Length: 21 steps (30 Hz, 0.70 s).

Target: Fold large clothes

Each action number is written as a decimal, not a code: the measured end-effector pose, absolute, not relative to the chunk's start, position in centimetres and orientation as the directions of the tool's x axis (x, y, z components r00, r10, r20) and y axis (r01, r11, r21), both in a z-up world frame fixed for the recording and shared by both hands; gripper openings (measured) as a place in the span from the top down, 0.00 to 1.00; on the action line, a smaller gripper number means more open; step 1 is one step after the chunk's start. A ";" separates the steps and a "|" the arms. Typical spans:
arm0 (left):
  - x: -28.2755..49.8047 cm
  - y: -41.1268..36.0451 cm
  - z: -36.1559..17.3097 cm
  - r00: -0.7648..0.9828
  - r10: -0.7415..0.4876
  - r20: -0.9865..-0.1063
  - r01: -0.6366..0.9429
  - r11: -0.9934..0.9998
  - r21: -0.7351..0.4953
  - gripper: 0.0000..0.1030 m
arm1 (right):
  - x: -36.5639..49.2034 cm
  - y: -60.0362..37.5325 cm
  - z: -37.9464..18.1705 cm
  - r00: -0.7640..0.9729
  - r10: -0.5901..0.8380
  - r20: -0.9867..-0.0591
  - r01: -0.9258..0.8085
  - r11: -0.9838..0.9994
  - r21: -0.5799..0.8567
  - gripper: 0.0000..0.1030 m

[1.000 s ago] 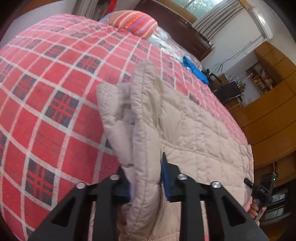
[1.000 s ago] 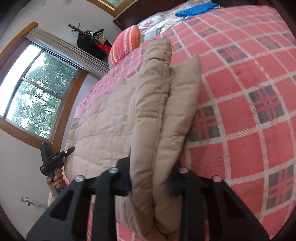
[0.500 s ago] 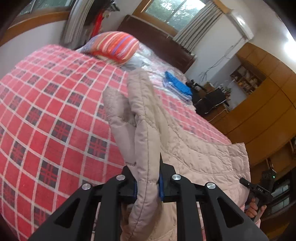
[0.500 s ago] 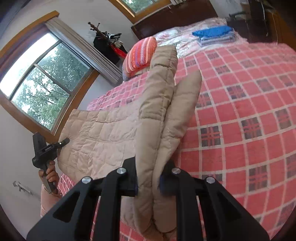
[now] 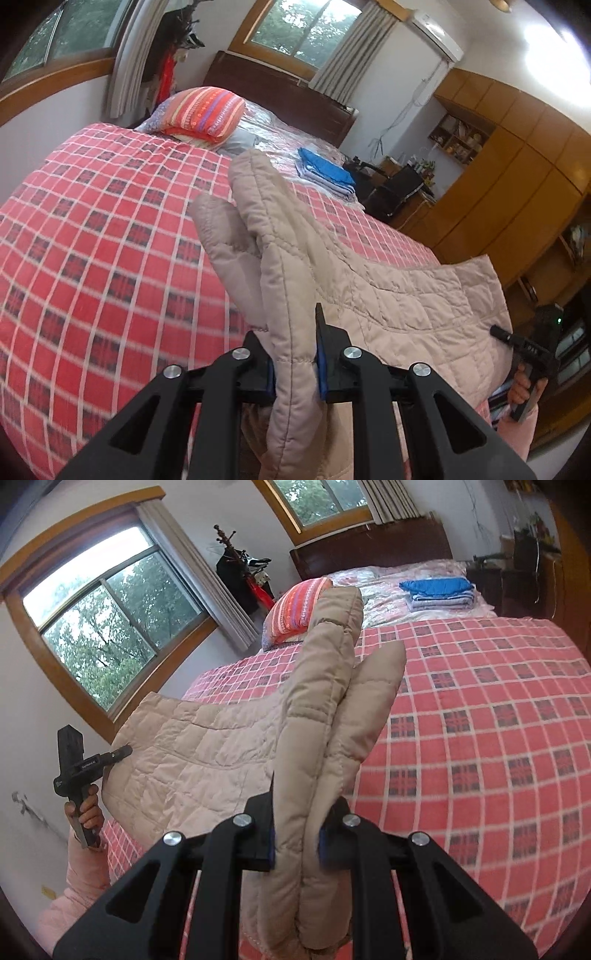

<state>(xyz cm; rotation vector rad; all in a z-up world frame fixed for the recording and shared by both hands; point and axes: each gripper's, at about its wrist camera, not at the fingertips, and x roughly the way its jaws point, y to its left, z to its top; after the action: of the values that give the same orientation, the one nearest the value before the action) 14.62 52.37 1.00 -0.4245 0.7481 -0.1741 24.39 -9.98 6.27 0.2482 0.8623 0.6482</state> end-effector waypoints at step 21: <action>4.0 51.0 -9.7 0.624 -0.281 -0.730 -0.022 0.926 -0.376 0.81 | 14.1 -12.1 -2.6 0.400 0.605 -0.689 -0.354 0.795 0.493 0.86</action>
<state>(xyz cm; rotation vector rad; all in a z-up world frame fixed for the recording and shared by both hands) 3.97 51.01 -9.69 -0.3692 0.8902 -0.1526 14.13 -12.08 -2.60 0.2869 0.9866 0.6167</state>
